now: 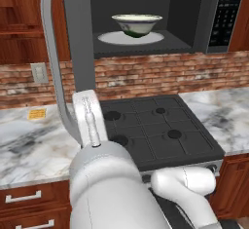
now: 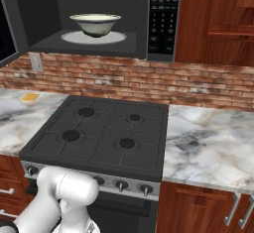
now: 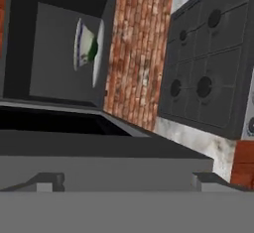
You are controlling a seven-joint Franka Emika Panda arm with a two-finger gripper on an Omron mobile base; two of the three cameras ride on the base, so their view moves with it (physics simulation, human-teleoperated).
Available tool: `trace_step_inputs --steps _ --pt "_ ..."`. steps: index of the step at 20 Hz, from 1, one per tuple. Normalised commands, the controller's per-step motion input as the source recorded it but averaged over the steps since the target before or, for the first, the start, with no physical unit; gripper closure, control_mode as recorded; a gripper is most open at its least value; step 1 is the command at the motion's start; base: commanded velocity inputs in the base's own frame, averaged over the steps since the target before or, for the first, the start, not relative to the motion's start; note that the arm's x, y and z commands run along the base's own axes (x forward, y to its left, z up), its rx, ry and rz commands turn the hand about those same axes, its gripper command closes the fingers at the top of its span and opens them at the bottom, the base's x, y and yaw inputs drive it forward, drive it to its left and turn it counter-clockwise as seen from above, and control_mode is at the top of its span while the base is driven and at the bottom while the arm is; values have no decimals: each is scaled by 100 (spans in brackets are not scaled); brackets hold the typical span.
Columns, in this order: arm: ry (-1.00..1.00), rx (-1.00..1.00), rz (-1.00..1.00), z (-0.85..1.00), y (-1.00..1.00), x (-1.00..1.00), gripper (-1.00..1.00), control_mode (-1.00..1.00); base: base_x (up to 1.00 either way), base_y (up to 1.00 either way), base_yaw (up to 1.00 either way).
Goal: Pick the squash from the sink and place it in the bowl. Then pick the bowl and place it in the microwave. Then close the microwave door and press the start button.
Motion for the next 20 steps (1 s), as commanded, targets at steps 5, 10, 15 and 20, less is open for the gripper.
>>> trace_step_inputs --steps 5,10,15,20 --pt "-11 0 -33 -16 20 -4 -100 -100 0 0 0" --pt "-9 0 -32 -7 34 7 -100 -100 0 0 0" --pt "-5 0 -24 -25 77 19 -100 -100 0 0 0" --pt "-3 0 -26 -44 84 54 -100 -100 0 0 0"
